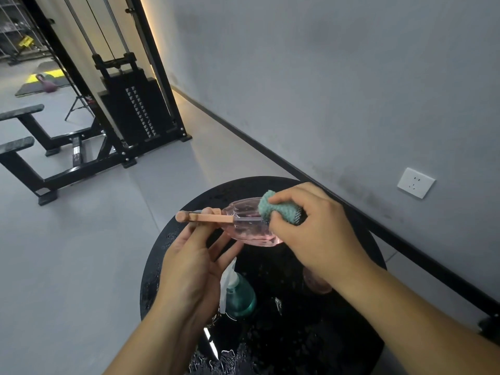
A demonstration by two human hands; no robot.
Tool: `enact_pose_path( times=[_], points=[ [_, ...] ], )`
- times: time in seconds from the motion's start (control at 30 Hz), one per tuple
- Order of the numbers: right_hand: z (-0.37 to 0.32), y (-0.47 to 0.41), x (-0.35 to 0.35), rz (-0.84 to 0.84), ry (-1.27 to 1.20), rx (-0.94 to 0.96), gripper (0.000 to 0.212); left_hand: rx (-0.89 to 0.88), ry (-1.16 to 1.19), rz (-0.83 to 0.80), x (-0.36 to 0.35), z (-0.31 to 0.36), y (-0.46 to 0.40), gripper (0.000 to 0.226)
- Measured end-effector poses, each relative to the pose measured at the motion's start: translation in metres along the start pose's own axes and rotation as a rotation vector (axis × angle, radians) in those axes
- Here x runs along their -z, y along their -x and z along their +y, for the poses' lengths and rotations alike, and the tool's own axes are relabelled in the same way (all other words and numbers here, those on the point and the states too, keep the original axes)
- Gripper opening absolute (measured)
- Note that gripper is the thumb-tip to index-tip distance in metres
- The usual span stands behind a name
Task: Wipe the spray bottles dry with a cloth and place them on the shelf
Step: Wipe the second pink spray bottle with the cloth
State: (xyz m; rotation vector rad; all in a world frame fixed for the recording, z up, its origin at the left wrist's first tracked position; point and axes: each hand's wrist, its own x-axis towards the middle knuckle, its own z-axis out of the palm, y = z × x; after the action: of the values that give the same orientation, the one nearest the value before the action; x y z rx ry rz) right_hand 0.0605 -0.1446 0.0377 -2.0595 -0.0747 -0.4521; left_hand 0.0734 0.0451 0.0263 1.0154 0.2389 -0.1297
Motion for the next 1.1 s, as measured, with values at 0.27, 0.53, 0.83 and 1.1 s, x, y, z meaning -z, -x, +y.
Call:
enact_pose_path(
  times=[0.27, 0.53, 0.83, 1.1],
  points=[
    [-0.0023, 0.0046, -0.0031, -0.065, 0.007, 0.068, 0.022, 0.013, 0.020, 0.025, -0.0011, 0.0000, 0.0012, 0.039],
    [0.0052, 0.0000, 0.0018, 0.051, 0.003, 0.003, 0.022, -0.001, 0.042, 0.041, -0.0006, 0.0032, 0.0002, 0.039],
    [0.0065, -0.0018, 0.0029, 0.071, 0.019, 0.009, 0.023, -0.035, -0.024, 0.043, -0.0025, 0.0009, 0.0024, 0.021],
    [0.0069, -0.0017, 0.0037, 0.004, 0.046, 0.036, 0.024, -0.042, -0.059, 0.036, -0.0031, 0.0023, 0.0045, 0.020]
  ],
)
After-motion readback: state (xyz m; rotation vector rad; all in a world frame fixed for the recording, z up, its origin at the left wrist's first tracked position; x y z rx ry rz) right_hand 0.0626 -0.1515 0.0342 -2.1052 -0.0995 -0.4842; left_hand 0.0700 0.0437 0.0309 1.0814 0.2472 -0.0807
